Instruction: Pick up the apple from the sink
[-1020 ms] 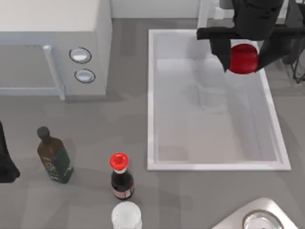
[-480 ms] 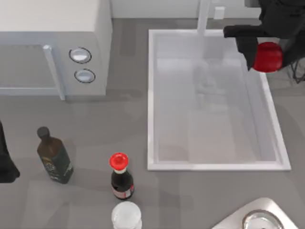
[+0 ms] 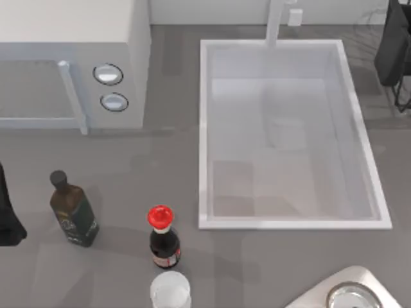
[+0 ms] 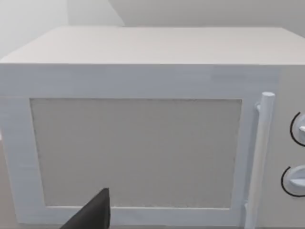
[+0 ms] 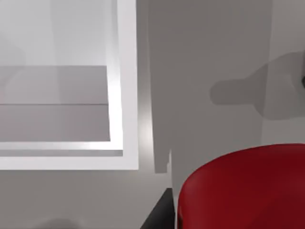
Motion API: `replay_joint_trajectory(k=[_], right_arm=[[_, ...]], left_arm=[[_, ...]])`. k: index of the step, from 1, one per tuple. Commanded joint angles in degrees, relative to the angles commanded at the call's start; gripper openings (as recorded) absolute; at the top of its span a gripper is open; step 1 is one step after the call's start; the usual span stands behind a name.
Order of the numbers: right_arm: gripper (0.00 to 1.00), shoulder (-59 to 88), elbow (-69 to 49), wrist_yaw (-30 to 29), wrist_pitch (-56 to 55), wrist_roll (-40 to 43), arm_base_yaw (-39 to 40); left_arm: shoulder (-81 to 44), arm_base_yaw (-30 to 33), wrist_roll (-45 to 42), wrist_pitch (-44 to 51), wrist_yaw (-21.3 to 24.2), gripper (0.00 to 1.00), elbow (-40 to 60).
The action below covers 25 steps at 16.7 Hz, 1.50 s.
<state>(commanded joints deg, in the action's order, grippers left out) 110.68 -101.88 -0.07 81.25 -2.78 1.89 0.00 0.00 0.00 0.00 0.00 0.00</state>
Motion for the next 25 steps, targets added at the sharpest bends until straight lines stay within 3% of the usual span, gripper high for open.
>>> replay_joint_trajectory(k=[6, 12, 18, 23, 25], right_arm=[[0.00, 0.05, 0.85, 0.08, -0.84, 0.41, 0.61], [0.00, 1.59, 10.40, 2.26, -13.27, 3.02, 4.75], [0.00, 3.04, 20.45, 0.54, -23.48, 0.51, 0.87], [0.00, 2.88, 21.23, 0.00, -24.16, -0.01, -0.04], [0.15, 2.88, 21.23, 0.00, -24.16, -0.01, -0.04]], left_arm=[[0.00, 0.00, 0.00, 0.00, 0.00, 1.00, 0.00], [0.00, 0.00, 0.00, 0.00, 0.00, 1.00, 0.00], [0.00, 0.00, 0.00, 0.00, 0.00, 1.00, 0.00], [0.00, 0.00, 0.00, 0.00, 0.00, 1.00, 0.00], [0.00, 0.00, 0.00, 0.00, 0.00, 1.00, 0.00]])
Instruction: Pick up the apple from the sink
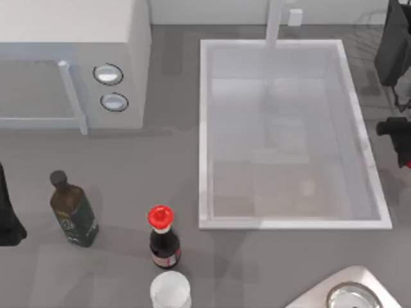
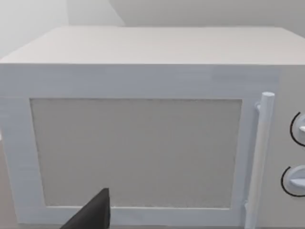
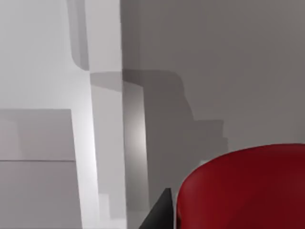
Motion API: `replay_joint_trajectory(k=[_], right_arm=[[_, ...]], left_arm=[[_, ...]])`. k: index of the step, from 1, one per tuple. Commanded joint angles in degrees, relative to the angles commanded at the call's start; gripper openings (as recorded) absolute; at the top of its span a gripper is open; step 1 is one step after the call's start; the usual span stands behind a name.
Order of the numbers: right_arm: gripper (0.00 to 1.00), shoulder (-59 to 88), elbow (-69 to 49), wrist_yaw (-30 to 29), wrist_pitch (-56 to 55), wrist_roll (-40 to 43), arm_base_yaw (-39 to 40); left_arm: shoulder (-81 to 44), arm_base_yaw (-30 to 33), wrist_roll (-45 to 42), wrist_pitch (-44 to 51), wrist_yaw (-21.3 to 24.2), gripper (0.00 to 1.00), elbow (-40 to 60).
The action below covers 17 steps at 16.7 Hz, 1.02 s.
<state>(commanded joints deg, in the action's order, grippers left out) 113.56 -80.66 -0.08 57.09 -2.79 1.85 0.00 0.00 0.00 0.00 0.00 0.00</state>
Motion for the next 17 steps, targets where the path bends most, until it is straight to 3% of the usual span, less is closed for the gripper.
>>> replay_joint_trajectory(k=[11, 17], right_arm=[[0.98, 0.00, 0.00, 0.00, 0.00, 0.00, 0.00], [1.00, 0.00, 0.00, 0.00, 0.00, 0.00, 0.00]], left_arm=[[0.00, 0.00, 0.00, 0.00, 0.00, 1.00, 0.00], [0.00, 0.00, 0.00, 0.00, 0.00, 1.00, 0.00]])
